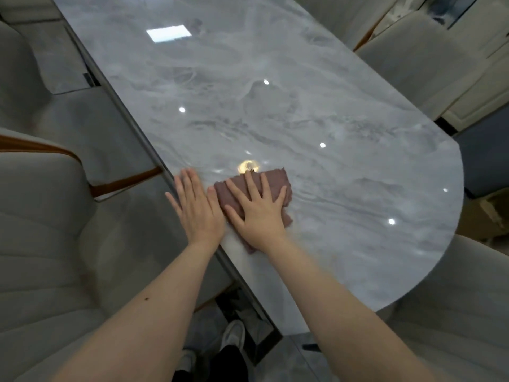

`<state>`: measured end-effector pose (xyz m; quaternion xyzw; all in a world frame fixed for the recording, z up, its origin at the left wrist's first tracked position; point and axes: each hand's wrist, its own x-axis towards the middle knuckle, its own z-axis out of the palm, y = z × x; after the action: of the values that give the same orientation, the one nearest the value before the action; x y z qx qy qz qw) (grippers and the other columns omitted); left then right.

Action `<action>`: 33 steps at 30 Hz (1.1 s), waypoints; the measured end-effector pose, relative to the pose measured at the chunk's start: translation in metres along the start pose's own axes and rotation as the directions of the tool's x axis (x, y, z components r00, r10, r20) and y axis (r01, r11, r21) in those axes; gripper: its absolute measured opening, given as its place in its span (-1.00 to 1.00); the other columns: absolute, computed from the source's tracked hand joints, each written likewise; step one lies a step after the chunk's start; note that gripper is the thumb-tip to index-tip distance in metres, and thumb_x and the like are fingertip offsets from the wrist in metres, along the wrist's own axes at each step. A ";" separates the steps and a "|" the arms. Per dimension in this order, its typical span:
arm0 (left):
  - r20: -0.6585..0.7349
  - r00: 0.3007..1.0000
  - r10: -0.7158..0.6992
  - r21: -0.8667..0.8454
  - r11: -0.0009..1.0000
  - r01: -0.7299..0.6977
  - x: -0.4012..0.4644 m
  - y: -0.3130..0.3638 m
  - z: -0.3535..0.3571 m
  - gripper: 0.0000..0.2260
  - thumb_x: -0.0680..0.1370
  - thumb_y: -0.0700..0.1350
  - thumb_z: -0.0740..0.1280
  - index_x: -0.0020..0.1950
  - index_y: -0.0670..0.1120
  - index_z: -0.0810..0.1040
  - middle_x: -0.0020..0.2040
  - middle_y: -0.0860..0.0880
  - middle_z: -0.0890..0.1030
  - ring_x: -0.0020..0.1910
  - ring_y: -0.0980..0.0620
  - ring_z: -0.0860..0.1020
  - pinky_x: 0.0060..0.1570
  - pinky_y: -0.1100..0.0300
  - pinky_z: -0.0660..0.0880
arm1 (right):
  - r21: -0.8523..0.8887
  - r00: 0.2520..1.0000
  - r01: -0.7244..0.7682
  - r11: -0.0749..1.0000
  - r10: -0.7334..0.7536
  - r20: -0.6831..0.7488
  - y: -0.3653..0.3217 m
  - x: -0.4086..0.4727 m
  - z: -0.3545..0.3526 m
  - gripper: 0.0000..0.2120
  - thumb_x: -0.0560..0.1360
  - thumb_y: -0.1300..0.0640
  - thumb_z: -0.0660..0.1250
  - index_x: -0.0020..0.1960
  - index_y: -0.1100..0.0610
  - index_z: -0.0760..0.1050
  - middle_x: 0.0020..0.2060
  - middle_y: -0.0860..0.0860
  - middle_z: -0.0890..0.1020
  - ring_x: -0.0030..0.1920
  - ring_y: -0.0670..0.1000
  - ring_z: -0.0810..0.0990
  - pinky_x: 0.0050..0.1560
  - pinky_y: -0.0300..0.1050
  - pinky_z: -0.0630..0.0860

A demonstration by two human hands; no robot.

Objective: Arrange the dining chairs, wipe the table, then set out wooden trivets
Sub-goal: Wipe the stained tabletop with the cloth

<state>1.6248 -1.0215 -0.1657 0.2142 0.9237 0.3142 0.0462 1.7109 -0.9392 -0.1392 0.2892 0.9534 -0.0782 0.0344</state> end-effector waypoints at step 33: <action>0.403 0.557 0.726 -0.418 0.688 -0.594 -0.229 0.177 -0.020 -0.74 0.61 -0.15 0.16 0.14 -0.25 0.57 0.07 -0.21 0.60 0.12 -0.19 0.50 0.13 0.05 0.38 | 0.947 0.624 -0.220 0.236 0.780 -0.049 0.107 -0.329 -0.072 -0.71 0.63 0.15 0.18 0.34 0.10 0.35 0.22 0.02 0.53 0.13 -0.20 0.53 0.14 -0.35 0.46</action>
<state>1.8919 -1.0041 -0.0552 0.6187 0.6771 0.3406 0.2067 2.0424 -1.0191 -0.0457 0.5754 0.5745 -0.4608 -0.3557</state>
